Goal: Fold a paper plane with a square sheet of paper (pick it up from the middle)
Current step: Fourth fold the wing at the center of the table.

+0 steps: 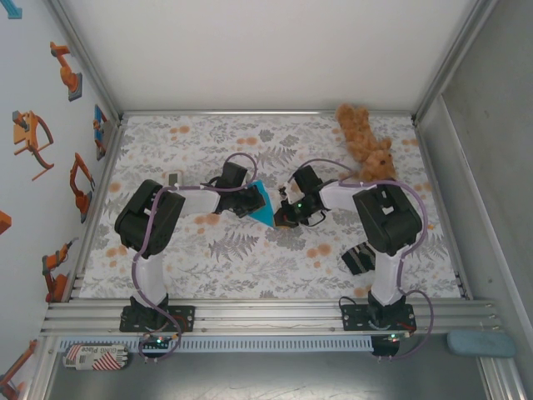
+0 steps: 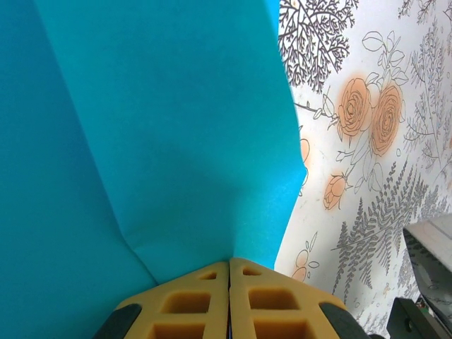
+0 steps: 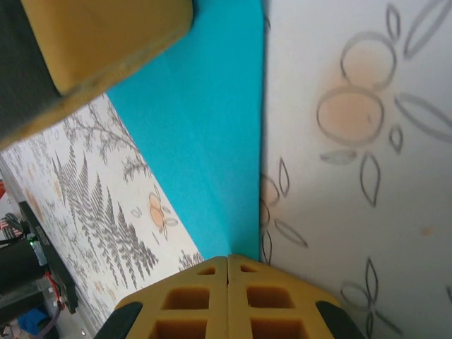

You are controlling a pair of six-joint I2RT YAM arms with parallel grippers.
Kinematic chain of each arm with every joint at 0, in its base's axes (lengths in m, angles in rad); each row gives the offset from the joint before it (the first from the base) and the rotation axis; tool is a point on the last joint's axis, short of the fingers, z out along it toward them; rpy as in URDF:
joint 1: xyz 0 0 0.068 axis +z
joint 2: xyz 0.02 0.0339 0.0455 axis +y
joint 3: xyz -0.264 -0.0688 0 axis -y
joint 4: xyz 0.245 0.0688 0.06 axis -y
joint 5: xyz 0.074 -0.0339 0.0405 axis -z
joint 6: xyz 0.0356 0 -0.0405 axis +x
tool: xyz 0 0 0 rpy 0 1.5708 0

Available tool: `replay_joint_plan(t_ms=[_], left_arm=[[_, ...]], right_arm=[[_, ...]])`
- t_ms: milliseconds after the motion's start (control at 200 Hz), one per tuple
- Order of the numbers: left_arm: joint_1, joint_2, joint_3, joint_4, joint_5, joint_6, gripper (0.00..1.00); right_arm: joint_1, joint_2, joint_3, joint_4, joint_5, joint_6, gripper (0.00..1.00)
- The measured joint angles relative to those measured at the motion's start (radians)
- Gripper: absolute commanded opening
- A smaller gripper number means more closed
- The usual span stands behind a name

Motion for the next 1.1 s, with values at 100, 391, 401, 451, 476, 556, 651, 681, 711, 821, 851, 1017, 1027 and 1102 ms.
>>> replay_joint_plan(t_ms=[100, 391, 401, 451, 476, 556, 651, 681, 711, 821, 851, 1017, 1027, 1102], left_arm=[[0.0, 0.0, -0.001, 0.0, 0.0, 0.0, 0.07], [0.002, -0.002, -0.004, 0.004, 0.002, 0.003, 0.08], [0.002, -0.002, -0.004, 0.004, 0.002, 0.003, 0.08], [0.002, -0.002, -0.004, 0.004, 0.002, 0.003, 0.08], [0.003, -0.002, -0.004, 0.004, 0.003, 0.003, 0.08], [0.005, -0.002, -0.004, 0.004, 0.005, 0.003, 0.08], [0.006, -0.002, -0.004, 0.004, 0.007, 0.004, 0.08], [0.006, -0.002, -0.004, 0.004, 0.007, 0.004, 0.08], [0.006, -0.002, -0.004, 0.004, 0.007, 0.004, 0.08], [0.006, -0.002, -0.004, 0.004, 0.01, 0.005, 0.08], [0.006, -0.002, -0.004, 0.004, 0.01, 0.005, 0.08], [0.006, -0.003, -0.003, 0.002, 0.012, 0.011, 0.08], [0.006, -0.003, -0.002, 0.001, 0.012, 0.012, 0.08], [0.007, -0.006, -0.002, -0.005, 0.012, 0.019, 0.08]], right_arm=[[0.0, -0.03, -0.035, -0.024, -0.005, 0.0, 0.04], [-0.006, -0.126, -0.062, -0.008, 0.011, 0.051, 0.06], [-0.006, -0.131, -0.062, -0.005, 0.012, 0.052, 0.06], [-0.008, -0.152, -0.058, 0.011, 0.016, 0.056, 0.06], [-0.008, -0.156, -0.053, 0.016, 0.018, 0.056, 0.05], [-0.007, -0.139, -0.013, 0.023, 0.021, 0.056, 0.05], [-0.002, -0.092, 0.04, 0.036, 0.031, 0.056, 0.04], [0.001, -0.075, 0.055, 0.034, 0.035, 0.055, 0.04], [0.004, -0.056, 0.073, 0.029, 0.038, 0.053, 0.03], [0.018, 0.008, 0.119, 0.017, 0.049, 0.046, 0.02], [0.02, 0.023, 0.125, 0.011, 0.053, 0.043, 0.02], [0.027, 0.073, 0.136, -0.029, 0.07, 0.026, 0.0], [0.027, 0.074, 0.137, -0.03, 0.071, 0.023, 0.0], [0.028, 0.076, 0.14, -0.036, 0.075, 0.016, 0.0]])
